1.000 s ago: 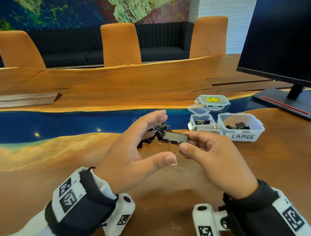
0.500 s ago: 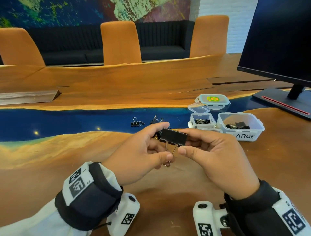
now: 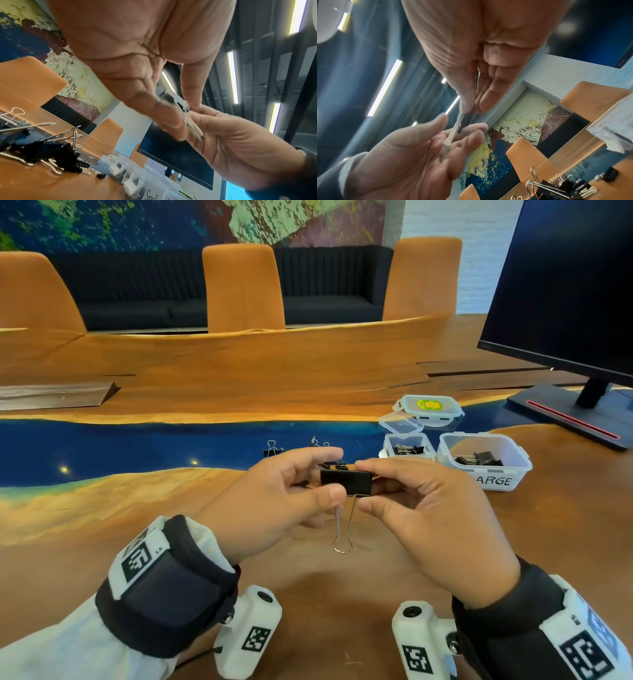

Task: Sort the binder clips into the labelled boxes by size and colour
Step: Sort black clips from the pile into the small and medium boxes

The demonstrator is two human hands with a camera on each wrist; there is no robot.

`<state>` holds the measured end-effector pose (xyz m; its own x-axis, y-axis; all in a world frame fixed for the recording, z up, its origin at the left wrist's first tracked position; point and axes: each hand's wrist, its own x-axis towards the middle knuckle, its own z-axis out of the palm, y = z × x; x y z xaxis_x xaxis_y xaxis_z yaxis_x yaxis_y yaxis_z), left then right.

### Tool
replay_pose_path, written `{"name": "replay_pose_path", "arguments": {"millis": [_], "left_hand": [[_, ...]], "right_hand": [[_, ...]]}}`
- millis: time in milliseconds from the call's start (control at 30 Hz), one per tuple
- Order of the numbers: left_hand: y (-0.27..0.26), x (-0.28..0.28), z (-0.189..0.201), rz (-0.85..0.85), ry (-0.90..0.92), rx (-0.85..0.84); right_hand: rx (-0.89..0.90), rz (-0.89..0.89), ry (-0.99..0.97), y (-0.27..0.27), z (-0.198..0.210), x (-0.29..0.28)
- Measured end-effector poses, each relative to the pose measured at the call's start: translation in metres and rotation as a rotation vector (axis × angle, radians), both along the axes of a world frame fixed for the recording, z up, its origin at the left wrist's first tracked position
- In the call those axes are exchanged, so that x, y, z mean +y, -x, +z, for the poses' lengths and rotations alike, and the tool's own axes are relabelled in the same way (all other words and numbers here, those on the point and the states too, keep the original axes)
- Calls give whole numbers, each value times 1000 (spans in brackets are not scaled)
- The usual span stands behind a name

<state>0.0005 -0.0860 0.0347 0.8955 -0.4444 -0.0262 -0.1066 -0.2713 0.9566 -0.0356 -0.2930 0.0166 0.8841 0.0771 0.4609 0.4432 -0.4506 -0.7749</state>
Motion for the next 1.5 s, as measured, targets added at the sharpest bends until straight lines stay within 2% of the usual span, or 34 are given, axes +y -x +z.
{"name": "replay_pose_path", "arguments": {"millis": [100, 167, 233, 333, 433, 567, 667, 867, 1033, 1233, 1500], "left_hand": [[-5, 4, 2, 45, 13, -28], [-8, 6, 0, 78, 38, -6], [-10, 10, -1, 130, 81, 18], [-12, 16, -2, 183, 131, 44], [-13, 20, 0, 245, 198, 49], [-15, 20, 1, 306, 212, 51], [-15, 20, 0, 329, 198, 46], [-16, 19, 1, 410, 196, -16], [-15, 19, 6, 402, 183, -31], [-17, 5, 10, 411, 205, -85], [-13, -15, 18, 466, 149, -268]], "right_hand": [[77, 48, 118, -2, 10, -1], [91, 46, 298, -10, 23, -13], [45, -17, 446, -24, 41, -37], [16, -177, 544, -59, 64, -86], [236, -282, 668, -98, 68, -139], [628, -293, 943, -123, 39, -192], [752, -259, 942, -125, 16, -205], [587, -353, 878, -115, 1, -203], [314, -421, 800, -83, 17, -180], [137, -364, 715, -40, 35, -121], [-83, -212, 556, -5, 36, -44]]}}
